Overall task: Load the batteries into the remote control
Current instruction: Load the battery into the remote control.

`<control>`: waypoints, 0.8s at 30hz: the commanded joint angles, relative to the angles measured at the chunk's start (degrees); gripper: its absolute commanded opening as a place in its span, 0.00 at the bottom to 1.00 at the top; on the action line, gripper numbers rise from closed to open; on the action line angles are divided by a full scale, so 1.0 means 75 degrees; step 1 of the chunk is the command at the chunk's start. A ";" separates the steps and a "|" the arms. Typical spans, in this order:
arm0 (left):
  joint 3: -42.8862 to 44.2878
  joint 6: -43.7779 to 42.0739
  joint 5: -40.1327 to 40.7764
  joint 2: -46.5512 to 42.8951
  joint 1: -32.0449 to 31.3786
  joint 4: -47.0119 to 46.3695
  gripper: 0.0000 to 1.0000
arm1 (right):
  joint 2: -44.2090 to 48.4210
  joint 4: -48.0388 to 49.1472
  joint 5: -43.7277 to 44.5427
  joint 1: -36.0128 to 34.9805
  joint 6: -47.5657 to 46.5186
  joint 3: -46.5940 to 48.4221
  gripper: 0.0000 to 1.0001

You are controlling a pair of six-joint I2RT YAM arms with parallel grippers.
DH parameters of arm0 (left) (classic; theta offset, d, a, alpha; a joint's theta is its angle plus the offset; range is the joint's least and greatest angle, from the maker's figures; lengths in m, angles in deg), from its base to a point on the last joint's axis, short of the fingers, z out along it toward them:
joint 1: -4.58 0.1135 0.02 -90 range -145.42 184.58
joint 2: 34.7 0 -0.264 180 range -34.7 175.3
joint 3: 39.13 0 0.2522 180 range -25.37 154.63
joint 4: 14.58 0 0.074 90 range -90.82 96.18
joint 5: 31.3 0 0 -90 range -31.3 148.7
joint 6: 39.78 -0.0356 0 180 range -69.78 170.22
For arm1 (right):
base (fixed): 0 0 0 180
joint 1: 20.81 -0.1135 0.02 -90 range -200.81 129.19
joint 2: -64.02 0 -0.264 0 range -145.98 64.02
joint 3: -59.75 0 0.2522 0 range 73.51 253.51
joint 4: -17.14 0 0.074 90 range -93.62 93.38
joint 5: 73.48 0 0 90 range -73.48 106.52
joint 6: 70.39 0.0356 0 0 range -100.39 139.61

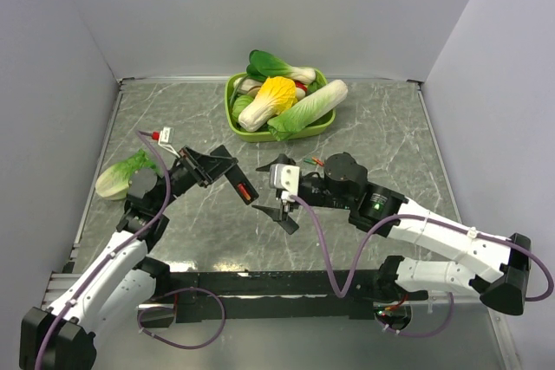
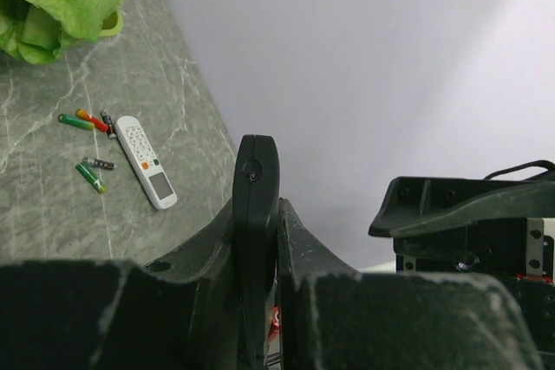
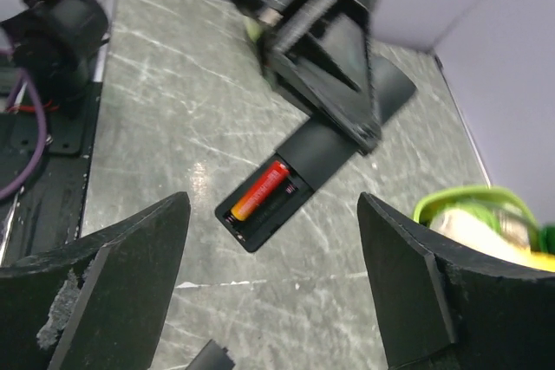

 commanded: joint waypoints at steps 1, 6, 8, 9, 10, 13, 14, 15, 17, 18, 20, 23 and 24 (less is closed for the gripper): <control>0.0548 -0.0283 -0.0346 0.0043 -0.0024 0.0385 0.01 | -0.0147 0.0159 -0.0976 0.0036 -0.0805 0.0144 0.82; 0.0677 -0.0342 -0.0568 0.0172 -0.0024 0.0445 0.01 | -0.0547 -0.0216 -0.1280 0.0059 -0.1098 0.0531 0.68; 0.0689 -0.0342 -0.0650 0.0195 -0.0024 0.0421 0.01 | -0.0711 -0.0239 -0.1503 0.0164 -0.1111 0.0648 0.59; 0.0712 -0.0354 -0.0651 0.0196 -0.0024 0.0433 0.01 | -0.0769 -0.0297 -0.1585 0.0188 -0.1099 0.0695 0.56; 0.0713 -0.0365 -0.0662 0.0196 -0.0024 0.0445 0.01 | -0.0863 -0.0321 -0.1690 0.0258 -0.1087 0.0777 0.50; 0.0736 -0.0447 -0.0697 0.0160 -0.0036 0.0538 0.01 | -0.0969 -0.0368 -0.1796 0.0305 -0.1087 0.0871 0.44; 0.0736 -0.0471 -0.0732 0.0160 -0.0036 0.0550 0.01 | -0.0992 -0.0357 -0.1843 0.0317 -0.1099 0.0895 0.44; 0.0771 -0.0483 -0.0744 0.0172 -0.0036 0.0562 0.01 | -0.1027 -0.0345 -0.1855 0.0317 -0.1110 0.0907 0.43; 0.0795 -0.0518 -0.0814 0.0184 -0.0036 0.0562 0.01 | -0.1086 -0.0333 -0.1937 0.0340 -0.1122 0.0942 0.43; 0.0818 -0.0529 -0.0838 0.0195 -0.0048 0.0562 0.01 | -0.1167 -0.0356 -0.1960 0.0341 -0.1134 0.0988 0.43; 0.0830 -0.0553 -0.0873 0.0219 -0.0048 0.0562 0.01 | -0.1273 -0.0450 -0.2007 0.0364 -0.1157 0.1070 0.43; 0.0865 -0.0576 -0.0885 0.0219 -0.0083 0.0562 0.01 | -0.1391 -0.0485 -0.2089 0.0376 -0.1169 0.1176 0.42; 0.0865 -0.0576 -0.0908 0.0219 -0.0083 0.0550 0.01 | -0.1461 -0.0509 -0.2113 0.0387 -0.1169 0.1211 0.42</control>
